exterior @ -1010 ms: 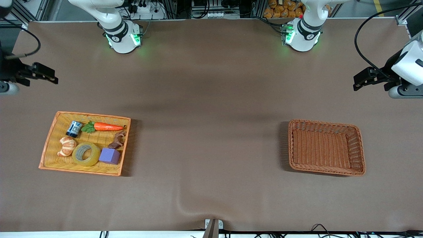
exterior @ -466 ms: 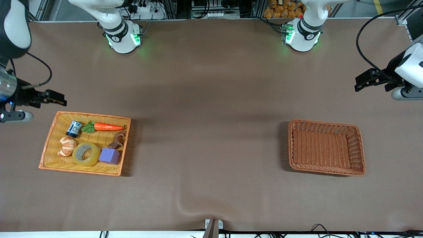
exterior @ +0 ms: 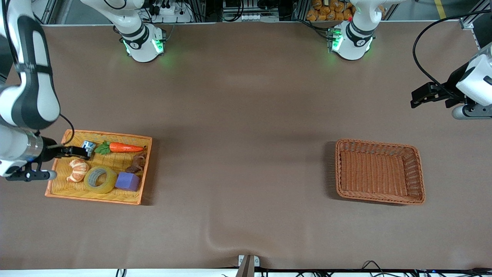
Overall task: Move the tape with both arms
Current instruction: 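Reach the right gripper down to the yellow tape roll in the tray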
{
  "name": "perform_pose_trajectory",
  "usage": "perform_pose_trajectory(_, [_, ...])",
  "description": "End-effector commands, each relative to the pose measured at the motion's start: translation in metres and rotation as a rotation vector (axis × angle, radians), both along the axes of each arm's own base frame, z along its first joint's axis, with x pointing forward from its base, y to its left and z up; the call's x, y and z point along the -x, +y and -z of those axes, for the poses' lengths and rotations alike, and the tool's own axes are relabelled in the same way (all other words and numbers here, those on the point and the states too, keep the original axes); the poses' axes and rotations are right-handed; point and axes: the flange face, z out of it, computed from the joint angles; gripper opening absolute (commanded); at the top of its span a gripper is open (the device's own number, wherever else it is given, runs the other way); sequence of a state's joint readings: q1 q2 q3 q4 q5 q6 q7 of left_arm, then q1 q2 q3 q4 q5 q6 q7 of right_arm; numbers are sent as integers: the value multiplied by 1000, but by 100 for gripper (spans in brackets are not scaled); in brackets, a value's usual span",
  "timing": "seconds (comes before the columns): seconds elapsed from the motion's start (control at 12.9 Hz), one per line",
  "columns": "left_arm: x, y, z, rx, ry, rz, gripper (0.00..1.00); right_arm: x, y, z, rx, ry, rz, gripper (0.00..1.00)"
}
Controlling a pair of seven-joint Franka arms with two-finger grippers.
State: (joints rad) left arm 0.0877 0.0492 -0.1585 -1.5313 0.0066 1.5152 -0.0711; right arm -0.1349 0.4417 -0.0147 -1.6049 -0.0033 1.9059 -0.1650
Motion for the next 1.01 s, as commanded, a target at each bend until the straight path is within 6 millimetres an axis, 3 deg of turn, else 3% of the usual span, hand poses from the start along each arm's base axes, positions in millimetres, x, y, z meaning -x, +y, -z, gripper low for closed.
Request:
perform_pose_trajectory(0.0, [1,0,1,23,-3,18,100,-25,-23,66,-2,-27,-89,100])
perform_pose_trajectory(0.08, [0,0,3,23,0,18,100,-32,-40,92,-9,-57,-109,100])
perform_pose_trajectory(0.16, [0,1,3,23,0,17,100,-35,-44,107,-15,-87,-111,100])
perform_pose_trajectory(0.62, [0,0,3,23,-3,18,100,-40,-35,136,-14,-110,-126,100])
perform_pose_trajectory(0.7, [0,0,3,23,-3,18,100,-40,-33,139,-14,-107,-130,95])
perform_pose_trajectory(0.93, [0,-1,2,23,-6,20,100,-38,-30,141,-16,-100,-133,31])
